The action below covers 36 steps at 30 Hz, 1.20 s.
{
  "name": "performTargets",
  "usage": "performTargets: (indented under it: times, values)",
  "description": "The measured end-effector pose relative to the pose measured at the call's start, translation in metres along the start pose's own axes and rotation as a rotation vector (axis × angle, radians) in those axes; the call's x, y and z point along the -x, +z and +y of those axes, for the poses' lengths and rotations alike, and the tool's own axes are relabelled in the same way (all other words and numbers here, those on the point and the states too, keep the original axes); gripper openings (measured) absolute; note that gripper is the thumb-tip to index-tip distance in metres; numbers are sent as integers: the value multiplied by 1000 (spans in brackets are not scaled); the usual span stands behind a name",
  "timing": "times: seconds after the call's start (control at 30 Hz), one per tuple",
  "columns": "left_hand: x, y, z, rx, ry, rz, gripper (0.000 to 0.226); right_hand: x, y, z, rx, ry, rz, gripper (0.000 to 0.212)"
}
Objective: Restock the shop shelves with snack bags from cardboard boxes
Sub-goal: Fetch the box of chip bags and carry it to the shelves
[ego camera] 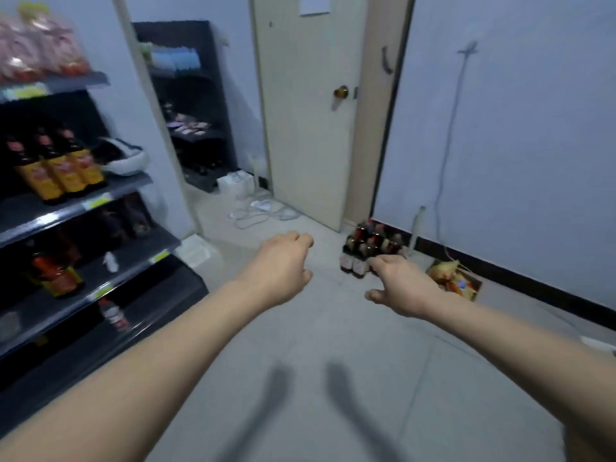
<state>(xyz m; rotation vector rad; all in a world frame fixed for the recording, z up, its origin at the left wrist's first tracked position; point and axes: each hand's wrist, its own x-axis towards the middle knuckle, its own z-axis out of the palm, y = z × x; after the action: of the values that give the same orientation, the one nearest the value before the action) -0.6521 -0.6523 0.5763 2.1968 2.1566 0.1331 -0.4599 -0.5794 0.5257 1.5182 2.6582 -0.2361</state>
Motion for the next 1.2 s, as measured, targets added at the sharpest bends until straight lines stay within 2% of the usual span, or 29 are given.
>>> performTargets:
  times: [0.3, 0.53, 0.7, 0.83, 0.93, 1.2]
  values:
    - [-176, 40, 123, 45, 421, -94, 37, -9, 4, 166, -122, 472, -24, 54]
    - [-309, 65, 185, 111, 570, -209, 39, -50, -11, 258, -185, 726, 6, 57]
    - [-394, 94, 233, 235, 548, -378, 44, -87, -7, 324, -243, 844, 1, 61]
    - [-456, 132, 280, 311, 484, -498, 39, -119, 0, 389, -278, 894, -26, 61]
    - [-509, 169, 316, 263, 463, -509, 44, -153, 12, 453, -312, 882, -61, 59]
    - [-635, 263, 387, 372, 243, -619, 53, -241, 65, 612, -453, 869, -210, 55]
